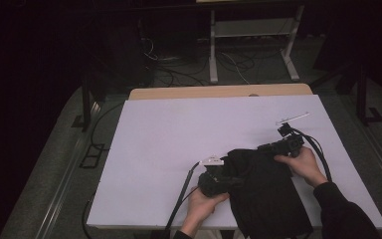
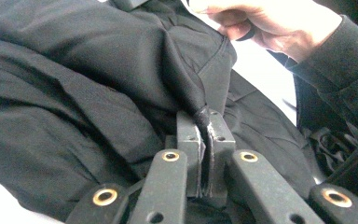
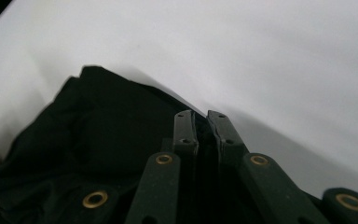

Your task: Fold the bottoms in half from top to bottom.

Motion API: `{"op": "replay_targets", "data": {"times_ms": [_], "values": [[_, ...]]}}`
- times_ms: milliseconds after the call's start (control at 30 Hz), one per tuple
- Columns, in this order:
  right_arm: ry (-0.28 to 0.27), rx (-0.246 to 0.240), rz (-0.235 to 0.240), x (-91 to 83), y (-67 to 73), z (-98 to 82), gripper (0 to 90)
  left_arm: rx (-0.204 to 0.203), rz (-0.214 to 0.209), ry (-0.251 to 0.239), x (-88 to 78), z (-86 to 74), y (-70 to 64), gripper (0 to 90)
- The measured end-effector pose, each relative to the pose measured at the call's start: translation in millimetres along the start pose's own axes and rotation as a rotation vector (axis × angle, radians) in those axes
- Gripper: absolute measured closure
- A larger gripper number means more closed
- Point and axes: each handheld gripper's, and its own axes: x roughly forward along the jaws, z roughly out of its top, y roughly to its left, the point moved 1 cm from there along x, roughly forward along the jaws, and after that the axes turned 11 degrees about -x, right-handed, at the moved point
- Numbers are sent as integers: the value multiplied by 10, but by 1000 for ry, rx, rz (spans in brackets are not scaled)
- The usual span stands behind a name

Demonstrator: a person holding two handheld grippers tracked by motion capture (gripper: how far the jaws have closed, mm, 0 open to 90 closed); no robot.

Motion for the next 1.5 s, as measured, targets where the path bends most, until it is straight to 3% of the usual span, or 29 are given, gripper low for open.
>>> {"op": "replay_targets", "data": {"times_ms": [333,700,833,933,1033,1333,1500], "values": [[-64,26,20,-107,69,43,815,11,1,-2,15,-15,-26,849],[-140,27,60,-294,221,66,814,56,33,-16,39,-45,-70,750],[-169,34,77,-358,286,43,814,64,47,-37,25,-50,-96,629],[-190,36,96,-398,343,20,814,99,93,-85,-29,-46,-134,519],[-200,38,102,-441,392,1,814,123,108,-131,-84,-25,-148,413],[-228,45,130,-533,492,-85,814,70,80,-223,-197,82,-75,244],[-244,45,152,-570,548,-129,814,92,119,-253,-248,142,-63,180]]}}
